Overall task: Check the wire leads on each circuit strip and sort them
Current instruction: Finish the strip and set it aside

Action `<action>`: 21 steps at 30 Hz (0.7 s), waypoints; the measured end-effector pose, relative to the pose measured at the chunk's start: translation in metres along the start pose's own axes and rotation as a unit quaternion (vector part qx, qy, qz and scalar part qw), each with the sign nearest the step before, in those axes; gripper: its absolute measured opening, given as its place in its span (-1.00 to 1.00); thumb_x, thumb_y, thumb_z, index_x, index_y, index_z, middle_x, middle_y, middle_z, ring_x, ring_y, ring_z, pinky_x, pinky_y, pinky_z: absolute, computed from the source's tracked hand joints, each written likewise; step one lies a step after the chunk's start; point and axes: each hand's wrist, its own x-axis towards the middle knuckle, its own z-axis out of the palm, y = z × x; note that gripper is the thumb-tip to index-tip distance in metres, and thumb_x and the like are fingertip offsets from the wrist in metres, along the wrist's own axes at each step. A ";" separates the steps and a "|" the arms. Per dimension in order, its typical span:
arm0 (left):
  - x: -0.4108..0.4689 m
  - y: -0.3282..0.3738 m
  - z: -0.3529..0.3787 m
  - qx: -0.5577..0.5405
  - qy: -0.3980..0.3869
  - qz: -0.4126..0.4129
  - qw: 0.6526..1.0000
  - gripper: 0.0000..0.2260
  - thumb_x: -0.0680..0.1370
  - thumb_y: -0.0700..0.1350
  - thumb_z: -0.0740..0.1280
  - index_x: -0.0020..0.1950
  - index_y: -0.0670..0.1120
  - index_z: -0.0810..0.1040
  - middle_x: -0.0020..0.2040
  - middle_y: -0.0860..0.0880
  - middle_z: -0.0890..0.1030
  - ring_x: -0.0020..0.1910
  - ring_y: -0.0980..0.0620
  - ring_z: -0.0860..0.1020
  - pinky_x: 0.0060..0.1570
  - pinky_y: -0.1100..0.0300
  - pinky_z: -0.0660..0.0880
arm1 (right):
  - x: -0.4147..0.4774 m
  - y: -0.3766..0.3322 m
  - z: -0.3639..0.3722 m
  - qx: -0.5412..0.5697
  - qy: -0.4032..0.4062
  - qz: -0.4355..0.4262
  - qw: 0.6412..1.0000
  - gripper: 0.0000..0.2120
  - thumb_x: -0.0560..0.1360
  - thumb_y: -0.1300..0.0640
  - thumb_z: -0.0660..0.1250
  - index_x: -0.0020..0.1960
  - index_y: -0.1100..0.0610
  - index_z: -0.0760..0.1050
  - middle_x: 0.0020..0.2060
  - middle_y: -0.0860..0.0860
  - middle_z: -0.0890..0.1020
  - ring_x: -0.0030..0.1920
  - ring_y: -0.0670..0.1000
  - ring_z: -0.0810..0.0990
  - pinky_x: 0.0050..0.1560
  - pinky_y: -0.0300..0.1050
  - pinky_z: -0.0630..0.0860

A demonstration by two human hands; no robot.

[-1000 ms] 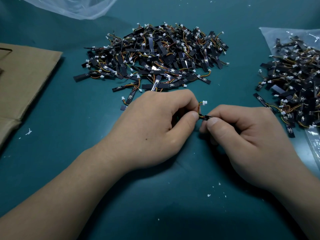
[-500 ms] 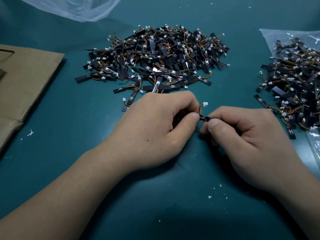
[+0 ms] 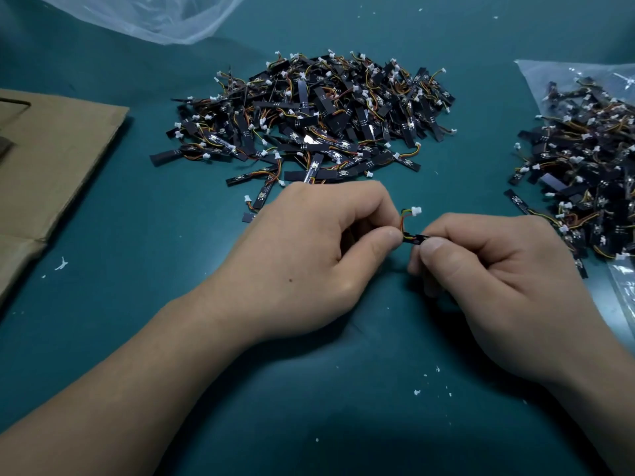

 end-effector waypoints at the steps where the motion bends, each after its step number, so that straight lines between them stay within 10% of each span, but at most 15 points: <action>1: 0.000 0.000 0.000 -0.004 -0.001 0.000 1.000 -0.89 0.58 -0.05 0.35 -0.13 0.01 0.59 -0.35 0.16 0.55 -0.33 0.12 0.53 -0.31 0.31 0.37 | 0.000 -0.001 0.000 0.004 0.000 -0.001 1.000 -0.72 0.52 -0.05 0.21 -0.27 -0.02 0.59 -0.48 0.08 0.54 -0.44 0.07 0.49 -0.35 0.08 0.41; 9: 0.001 0.002 0.000 -0.053 0.087 0.020 0.995 -0.87 0.60 -0.15 0.36 0.13 -0.04 0.62 -0.23 0.08 0.61 -0.30 0.01 0.55 -0.26 0.34 0.41 | -0.002 0.005 0.000 0.017 0.010 -0.036 0.999 -0.55 0.58 -0.04 0.19 -0.40 0.19 0.34 -0.50 0.10 0.31 -0.50 -0.04 0.28 -0.46 -0.09 0.23; 14: 0.005 -0.006 -0.009 -0.008 0.277 -0.071 0.958 -0.84 0.51 -0.22 0.27 -0.03 -0.03 0.61 -0.32 0.11 0.54 -0.38 0.13 0.43 -0.34 0.32 0.31 | 0.005 0.013 0.001 0.185 0.176 0.030 0.966 -0.81 0.65 0.08 0.26 0.15 -0.05 0.63 -0.43 -0.01 0.52 -0.50 -0.09 0.36 -0.46 -0.32 0.30; 21: 0.006 -0.005 -0.011 0.145 0.101 -0.170 0.969 -0.63 0.32 -0.15 0.13 -0.02 0.12 0.62 -0.06 0.13 0.56 0.02 -0.06 0.50 0.15 -0.07 0.48 | -0.001 0.007 0.007 -0.071 0.032 0.012 0.997 -0.89 0.55 -0.05 0.34 -0.05 -0.12 0.66 -0.33 -0.19 0.65 -0.33 -0.05 0.60 -0.28 -0.10 0.50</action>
